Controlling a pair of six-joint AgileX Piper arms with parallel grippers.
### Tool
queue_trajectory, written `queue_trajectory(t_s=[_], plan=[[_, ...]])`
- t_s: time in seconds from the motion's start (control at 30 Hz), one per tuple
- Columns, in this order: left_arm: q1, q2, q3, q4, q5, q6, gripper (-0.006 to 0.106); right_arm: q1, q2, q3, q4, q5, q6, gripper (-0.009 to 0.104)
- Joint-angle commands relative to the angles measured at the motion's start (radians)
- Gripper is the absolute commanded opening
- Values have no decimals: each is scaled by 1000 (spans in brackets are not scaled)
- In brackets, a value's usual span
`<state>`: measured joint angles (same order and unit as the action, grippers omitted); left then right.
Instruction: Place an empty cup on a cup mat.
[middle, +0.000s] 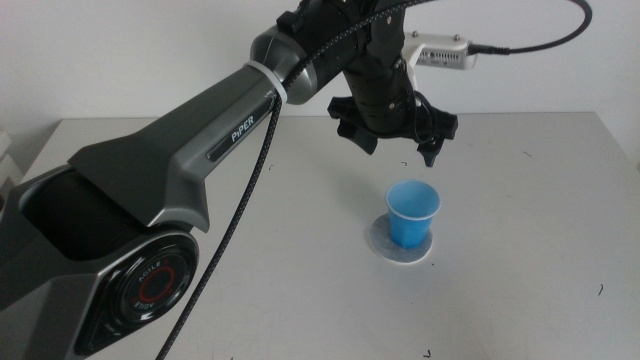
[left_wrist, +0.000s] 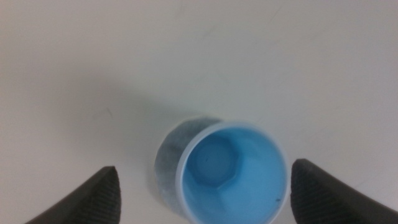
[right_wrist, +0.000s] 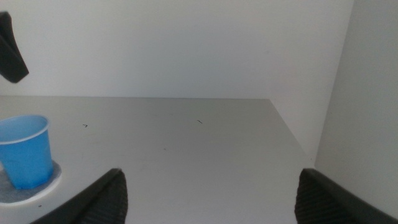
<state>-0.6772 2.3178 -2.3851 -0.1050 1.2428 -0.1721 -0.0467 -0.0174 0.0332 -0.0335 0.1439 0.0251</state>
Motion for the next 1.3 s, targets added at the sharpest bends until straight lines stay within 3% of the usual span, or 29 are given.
queue_trajectory(t_s=[0.0,0.4,0.57,1.07,1.27], plan=[[3,-83,-90,-10,69,32,103,2,-19,-12,-9,-78,-8,94],[12,-256,-122,52,69,172,103,2,-19,-12,-9,-78,-8,94],[12,-327,-114,174,69,206,103,2,-19,-12,-9,-78,-8,94],[12,-762,460,507,-13,51,103,2,-19,-12,-9,-78,-8,94],[46,-917,675,537,-137,-7,103,2,-19,-12,-9,-78,-8,94]])
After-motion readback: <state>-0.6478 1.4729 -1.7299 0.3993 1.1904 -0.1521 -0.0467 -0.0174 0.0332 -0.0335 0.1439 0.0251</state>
